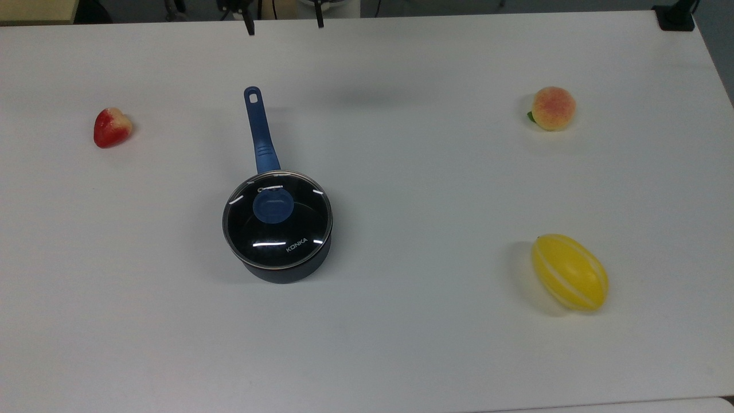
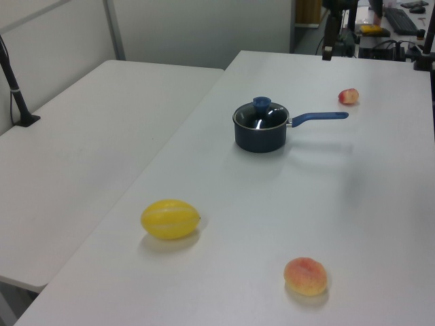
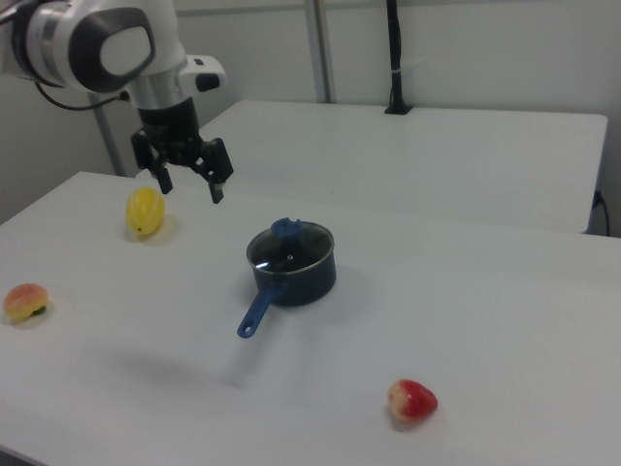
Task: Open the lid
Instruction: 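Move the gripper over the saucepan and lower toward the blue lid knob, then close the gripper on the blue knob of the glass lid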
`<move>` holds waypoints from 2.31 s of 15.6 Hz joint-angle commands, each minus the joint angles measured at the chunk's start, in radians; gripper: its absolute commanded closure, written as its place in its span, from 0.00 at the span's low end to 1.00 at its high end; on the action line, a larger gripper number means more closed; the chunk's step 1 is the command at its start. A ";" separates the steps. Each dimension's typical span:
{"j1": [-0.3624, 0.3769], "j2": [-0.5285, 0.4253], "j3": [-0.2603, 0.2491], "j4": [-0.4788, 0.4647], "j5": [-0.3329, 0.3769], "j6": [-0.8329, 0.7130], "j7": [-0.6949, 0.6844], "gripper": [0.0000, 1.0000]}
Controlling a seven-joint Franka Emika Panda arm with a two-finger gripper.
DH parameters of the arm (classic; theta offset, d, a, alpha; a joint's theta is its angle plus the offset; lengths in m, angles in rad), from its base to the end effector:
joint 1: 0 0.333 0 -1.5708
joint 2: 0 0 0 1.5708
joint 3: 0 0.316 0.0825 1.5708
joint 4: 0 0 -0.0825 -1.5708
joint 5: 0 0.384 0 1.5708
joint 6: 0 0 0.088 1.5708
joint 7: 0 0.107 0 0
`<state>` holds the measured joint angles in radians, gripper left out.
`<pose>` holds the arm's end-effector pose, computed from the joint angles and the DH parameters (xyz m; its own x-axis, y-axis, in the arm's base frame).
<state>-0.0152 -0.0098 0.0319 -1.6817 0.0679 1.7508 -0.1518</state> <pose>0.5658 0.0156 0.5936 0.9840 0.1553 0.0877 0.1605 -0.9855 -0.0546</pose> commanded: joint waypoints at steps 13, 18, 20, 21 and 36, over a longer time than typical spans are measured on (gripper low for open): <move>0.031 0.252 -0.009 0.040 -0.045 0.487 0.136 0.00; 0.032 0.338 -0.009 0.045 -0.111 0.601 0.230 0.00; 0.032 0.356 -0.009 0.045 -0.152 0.624 0.268 0.00; 0.032 0.366 -0.009 0.045 -0.167 0.639 0.273 0.00; 0.035 0.436 -0.006 0.043 -0.312 0.711 0.322 0.03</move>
<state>0.0052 0.4032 0.0319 -1.6511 -0.1886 2.4473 0.1390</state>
